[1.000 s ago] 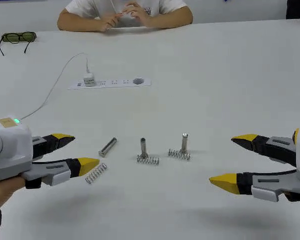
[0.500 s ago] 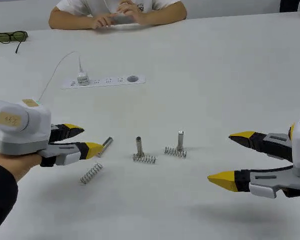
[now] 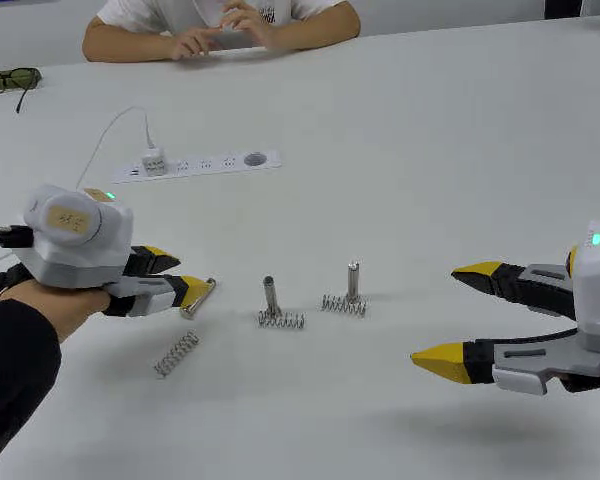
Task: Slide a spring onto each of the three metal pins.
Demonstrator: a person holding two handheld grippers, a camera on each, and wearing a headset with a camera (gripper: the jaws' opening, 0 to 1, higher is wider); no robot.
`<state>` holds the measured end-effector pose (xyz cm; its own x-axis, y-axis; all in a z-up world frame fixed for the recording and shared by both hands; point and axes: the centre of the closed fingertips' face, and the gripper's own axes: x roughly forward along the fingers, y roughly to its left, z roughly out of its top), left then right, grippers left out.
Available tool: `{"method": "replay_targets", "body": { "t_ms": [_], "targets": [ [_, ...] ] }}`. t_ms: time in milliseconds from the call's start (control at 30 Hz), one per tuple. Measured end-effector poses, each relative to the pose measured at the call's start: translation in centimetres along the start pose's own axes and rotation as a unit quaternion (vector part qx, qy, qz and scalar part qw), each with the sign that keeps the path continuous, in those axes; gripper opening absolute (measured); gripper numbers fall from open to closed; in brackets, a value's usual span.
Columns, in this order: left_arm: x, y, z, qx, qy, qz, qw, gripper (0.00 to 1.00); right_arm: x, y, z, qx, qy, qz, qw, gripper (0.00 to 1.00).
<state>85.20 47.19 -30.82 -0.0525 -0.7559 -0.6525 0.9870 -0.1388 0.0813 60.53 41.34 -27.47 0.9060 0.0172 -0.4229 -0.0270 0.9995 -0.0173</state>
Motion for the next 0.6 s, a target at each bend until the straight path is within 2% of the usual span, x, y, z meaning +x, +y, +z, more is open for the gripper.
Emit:
{"method": "replay_targets", "body": {
  "t_ms": [167,300,600],
  "targets": [
    [0.9,-0.1,-0.4,-0.004,0.023,0.0,0.9997,0.29,0.0,0.0,-0.1,0.001,0.002,-0.001,1.0,0.68],
    [1.3,-0.1,-0.4,-0.004,0.031,0.002,0.9995,0.25,0.0,0.0,-0.3,-0.001,0.005,0.001,1.0,0.68],
    [2.5,0.2,-0.8,-0.011,0.066,0.009,0.9977,0.19,0.1,0.0,-0.5,-0.002,0.008,0.001,1.0,0.68]
  ]
}}
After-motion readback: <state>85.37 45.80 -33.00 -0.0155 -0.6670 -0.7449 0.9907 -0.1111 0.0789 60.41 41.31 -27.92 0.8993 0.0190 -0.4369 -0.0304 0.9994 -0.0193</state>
